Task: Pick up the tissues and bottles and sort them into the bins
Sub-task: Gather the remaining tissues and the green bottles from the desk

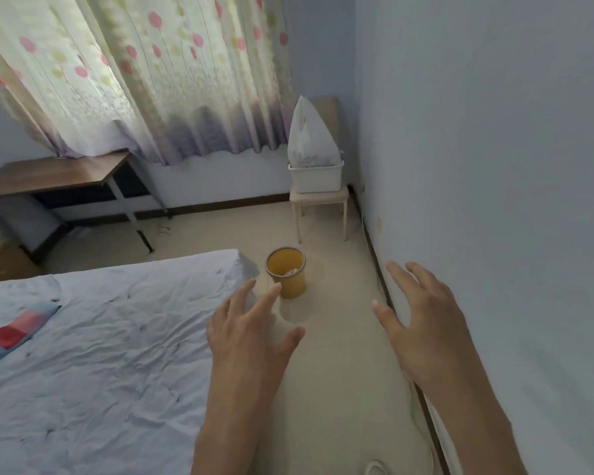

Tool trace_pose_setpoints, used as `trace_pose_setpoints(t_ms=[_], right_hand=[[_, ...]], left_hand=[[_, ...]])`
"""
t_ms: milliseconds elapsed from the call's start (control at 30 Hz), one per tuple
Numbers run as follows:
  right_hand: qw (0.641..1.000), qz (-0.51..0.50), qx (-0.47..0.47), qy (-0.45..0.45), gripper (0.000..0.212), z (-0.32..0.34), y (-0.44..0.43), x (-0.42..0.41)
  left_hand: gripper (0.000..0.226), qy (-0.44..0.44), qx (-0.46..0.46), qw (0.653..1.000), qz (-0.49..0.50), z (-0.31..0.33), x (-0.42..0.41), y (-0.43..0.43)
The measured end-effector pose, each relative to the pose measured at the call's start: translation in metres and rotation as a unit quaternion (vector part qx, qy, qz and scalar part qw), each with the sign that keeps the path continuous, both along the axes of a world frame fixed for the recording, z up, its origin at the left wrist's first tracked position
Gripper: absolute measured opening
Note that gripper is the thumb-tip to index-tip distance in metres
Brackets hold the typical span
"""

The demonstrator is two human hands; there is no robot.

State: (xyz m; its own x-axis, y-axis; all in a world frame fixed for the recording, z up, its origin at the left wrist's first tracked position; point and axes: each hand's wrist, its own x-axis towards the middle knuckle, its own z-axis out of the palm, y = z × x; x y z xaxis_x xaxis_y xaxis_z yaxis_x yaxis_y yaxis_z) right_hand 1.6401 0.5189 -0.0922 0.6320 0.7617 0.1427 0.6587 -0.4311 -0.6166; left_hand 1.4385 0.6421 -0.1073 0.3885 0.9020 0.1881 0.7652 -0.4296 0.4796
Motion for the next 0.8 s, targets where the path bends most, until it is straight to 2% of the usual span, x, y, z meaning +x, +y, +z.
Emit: trace_pose_setpoints(t_ms=[100, 233, 400, 567, 800], right_hand=[[0.999, 0.038, 0.007, -0.015, 0.064, 0.012, 0.053, 0.052], [0.998, 0.061, -0.015, 0.002, 0.065, 0.001, 0.102, 0.1], [0.996, 0.084, -0.007, 0.0, 0.063, -0.018, 0.17, 0.149], [0.994, 0.103, 0.012, -0.016, 0.06, -0.029, 0.255, 0.191], [0.984, 0.166, 0.026, -0.063, 0.058, -0.036, 0.414, 0.252]], left_hand=[[0.069, -0.029, 0.002, 1.0, 0.011, 0.015, 0.045, 0.056], [0.07, 0.025, 0.002, 0.998, 0.056, 0.01, 0.053, 0.12], [0.077, 0.052, 0.004, 0.994, 0.097, 0.003, 0.081, 0.183], [0.081, 0.04, -0.015, 0.994, 0.105, -0.018, 0.122, 0.247], [0.085, 0.023, -0.008, 0.993, 0.118, -0.027, 0.185, 0.379]])
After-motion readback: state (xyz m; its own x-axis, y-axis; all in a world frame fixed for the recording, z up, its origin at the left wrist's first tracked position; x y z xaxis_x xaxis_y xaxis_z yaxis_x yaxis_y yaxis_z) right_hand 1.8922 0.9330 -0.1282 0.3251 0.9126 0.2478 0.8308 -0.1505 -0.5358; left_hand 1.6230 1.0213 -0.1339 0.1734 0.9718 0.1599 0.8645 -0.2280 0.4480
